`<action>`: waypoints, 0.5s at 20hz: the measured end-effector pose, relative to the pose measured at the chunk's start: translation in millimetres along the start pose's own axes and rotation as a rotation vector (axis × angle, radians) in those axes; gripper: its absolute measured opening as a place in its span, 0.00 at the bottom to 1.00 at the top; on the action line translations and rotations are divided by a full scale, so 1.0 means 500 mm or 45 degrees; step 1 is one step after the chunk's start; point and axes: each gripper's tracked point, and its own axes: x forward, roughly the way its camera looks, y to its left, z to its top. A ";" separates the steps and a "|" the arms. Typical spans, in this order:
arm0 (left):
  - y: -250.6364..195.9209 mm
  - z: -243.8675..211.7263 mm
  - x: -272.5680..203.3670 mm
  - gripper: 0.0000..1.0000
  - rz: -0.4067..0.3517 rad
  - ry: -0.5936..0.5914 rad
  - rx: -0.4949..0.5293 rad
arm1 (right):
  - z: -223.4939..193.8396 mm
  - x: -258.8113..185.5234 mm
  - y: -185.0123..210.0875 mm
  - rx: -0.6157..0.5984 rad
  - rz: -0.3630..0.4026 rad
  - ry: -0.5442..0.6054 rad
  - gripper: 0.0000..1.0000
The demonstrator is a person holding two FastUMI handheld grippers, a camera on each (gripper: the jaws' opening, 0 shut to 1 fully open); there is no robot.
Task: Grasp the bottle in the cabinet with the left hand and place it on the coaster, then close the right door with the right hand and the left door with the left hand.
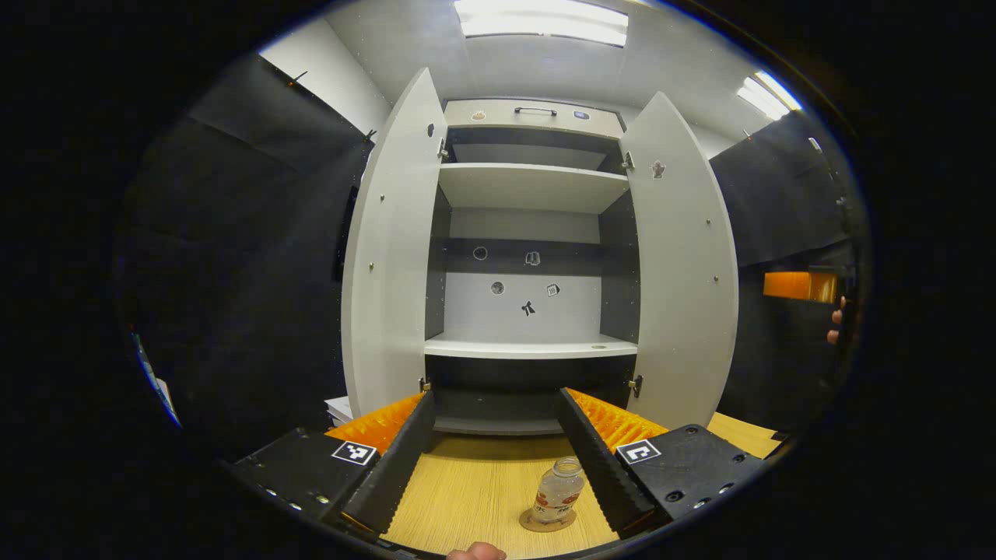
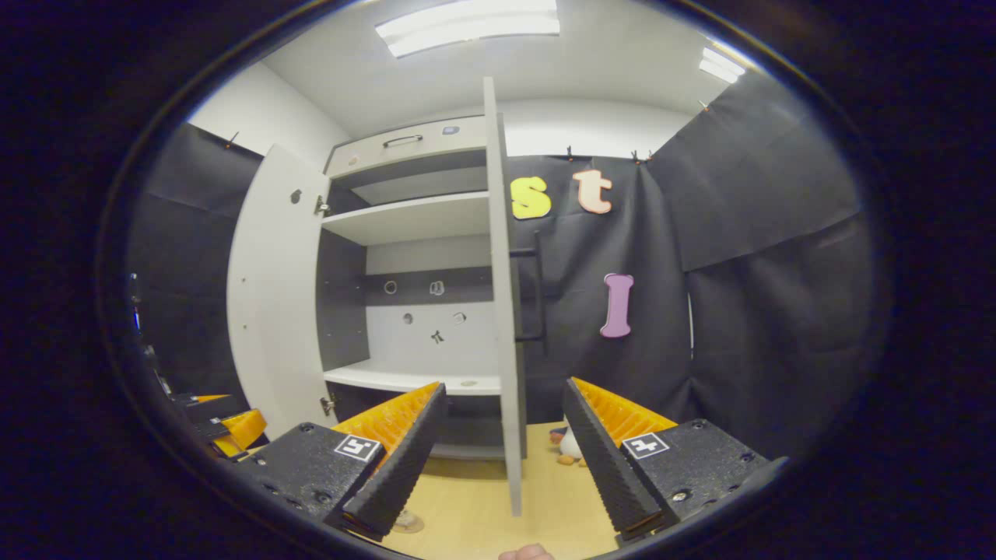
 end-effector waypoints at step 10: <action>-0.017 -0.008 -0.012 0.96 -0.024 0.025 -0.026 | 0.102 0.191 -0.129 -0.019 -0.089 -0.044 0.98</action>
